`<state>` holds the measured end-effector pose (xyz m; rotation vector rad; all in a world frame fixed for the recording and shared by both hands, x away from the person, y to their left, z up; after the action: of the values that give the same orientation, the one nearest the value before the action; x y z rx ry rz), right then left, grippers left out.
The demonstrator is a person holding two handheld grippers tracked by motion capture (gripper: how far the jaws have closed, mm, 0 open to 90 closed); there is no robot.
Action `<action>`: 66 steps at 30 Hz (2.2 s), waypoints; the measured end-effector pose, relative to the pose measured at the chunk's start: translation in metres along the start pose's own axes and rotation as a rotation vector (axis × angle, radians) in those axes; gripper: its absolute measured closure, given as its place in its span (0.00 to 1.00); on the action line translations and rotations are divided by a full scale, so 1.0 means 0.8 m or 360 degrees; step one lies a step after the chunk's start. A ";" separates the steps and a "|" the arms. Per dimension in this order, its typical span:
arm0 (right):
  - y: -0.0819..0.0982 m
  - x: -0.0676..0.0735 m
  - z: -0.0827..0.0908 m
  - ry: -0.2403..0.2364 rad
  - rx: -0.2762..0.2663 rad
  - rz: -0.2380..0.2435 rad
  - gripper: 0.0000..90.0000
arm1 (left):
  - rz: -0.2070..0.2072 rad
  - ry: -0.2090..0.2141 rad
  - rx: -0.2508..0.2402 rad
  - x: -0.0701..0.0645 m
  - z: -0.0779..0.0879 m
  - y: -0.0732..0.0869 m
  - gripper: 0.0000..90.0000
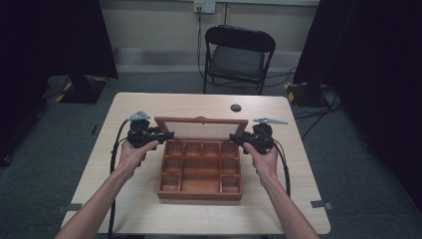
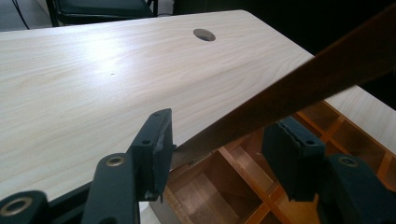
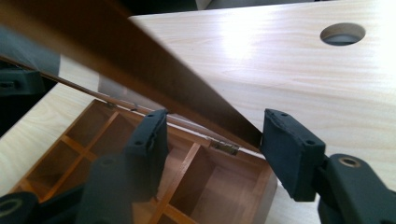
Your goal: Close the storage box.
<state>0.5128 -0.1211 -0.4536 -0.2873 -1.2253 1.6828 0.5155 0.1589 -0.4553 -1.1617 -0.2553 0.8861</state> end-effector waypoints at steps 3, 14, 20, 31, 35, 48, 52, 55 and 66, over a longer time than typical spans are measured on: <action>0.003 0.002 0.002 0.0000 0.0013 -0.0001 0.43 | 0.0005 -0.0014 0.0004 -0.002 0.000 0.001 0.46; 0.012 0.010 0.007 -0.0011 0.0059 0.0023 0.35 | 0.0078 0.0028 0.0051 -0.016 0.005 0.006 0.29; 0.015 0.008 0.008 -0.0018 0.0066 0.0015 0.32 | 0.0021 0.0012 0.0064 -0.017 0.008 0.006 0.27; 0.022 0.009 0.017 -0.0021 0.0096 0.0055 0.31 | -0.0031 -0.0005 0.0084 -0.020 0.011 0.014 0.19; 0.025 0.009 0.020 -0.0025 0.0108 0.0074 0.31 | -0.0047 -0.0007 0.0104 -0.021 0.011 0.017 0.18; 0.030 -0.002 0.035 -0.0005 0.0179 0.0079 0.30 | -0.0043 0.0026 0.0089 -0.026 0.017 0.018 0.18; 0.034 -0.005 0.036 0.0008 0.0207 0.0086 0.30 | -0.0042 0.0031 0.0089 -0.024 0.019 0.019 0.17; 0.037 -0.010 0.040 0.0020 0.0215 0.0072 0.31 | -0.0046 0.0019 0.0081 -0.025 0.019 0.018 0.17; 0.025 -0.030 0.062 0.0070 0.0182 0.0001 0.33 | -0.0055 0.0003 0.0075 -0.028 0.026 0.018 0.18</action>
<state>0.4796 -0.1695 -0.4551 -0.2540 -1.0924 1.7310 0.4815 0.1588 -0.4533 -1.1114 -0.2508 0.8567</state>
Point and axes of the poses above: each handheld gripper's, and its own axes: z roughly backward along the jaws, y roughly out of its underside, x roughly to its left, the point moved 9 cm from there along -z, roughly forward along the jaws, and after that the axes turned 4 degrees about -x, right-handed, at the moved point
